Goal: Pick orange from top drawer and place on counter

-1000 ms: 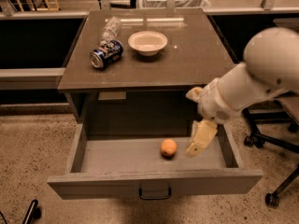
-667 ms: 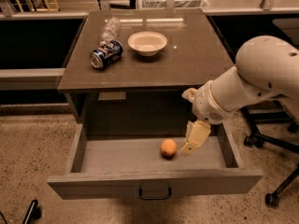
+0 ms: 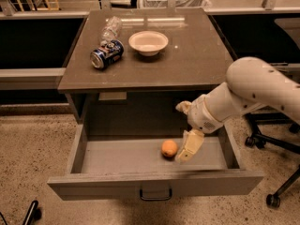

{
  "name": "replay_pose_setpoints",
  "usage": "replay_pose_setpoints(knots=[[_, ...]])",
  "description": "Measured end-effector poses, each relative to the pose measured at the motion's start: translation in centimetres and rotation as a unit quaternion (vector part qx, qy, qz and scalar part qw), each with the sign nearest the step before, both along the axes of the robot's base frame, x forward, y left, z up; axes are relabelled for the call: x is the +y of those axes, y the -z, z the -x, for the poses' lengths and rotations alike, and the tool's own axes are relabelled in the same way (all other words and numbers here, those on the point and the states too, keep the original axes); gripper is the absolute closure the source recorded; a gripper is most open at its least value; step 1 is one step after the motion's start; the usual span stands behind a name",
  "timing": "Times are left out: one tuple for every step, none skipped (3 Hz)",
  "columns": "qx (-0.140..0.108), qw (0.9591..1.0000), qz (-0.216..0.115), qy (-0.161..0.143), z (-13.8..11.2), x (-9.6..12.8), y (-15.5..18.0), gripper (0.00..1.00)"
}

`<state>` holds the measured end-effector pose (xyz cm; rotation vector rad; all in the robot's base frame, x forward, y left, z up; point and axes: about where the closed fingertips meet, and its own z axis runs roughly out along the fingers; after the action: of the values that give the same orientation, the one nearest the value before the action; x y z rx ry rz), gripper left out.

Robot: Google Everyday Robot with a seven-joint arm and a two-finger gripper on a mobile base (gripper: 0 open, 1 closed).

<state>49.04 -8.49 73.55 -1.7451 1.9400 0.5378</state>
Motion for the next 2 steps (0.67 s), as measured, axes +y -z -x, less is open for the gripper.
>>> replay_pose_setpoints(knots=[[-0.001,0.9991,-0.042,-0.006,-1.1,0.3,5.0,0.15],[-0.006,0.9978,-0.064,-0.012,-2.0,1.1,8.6,0.28]])
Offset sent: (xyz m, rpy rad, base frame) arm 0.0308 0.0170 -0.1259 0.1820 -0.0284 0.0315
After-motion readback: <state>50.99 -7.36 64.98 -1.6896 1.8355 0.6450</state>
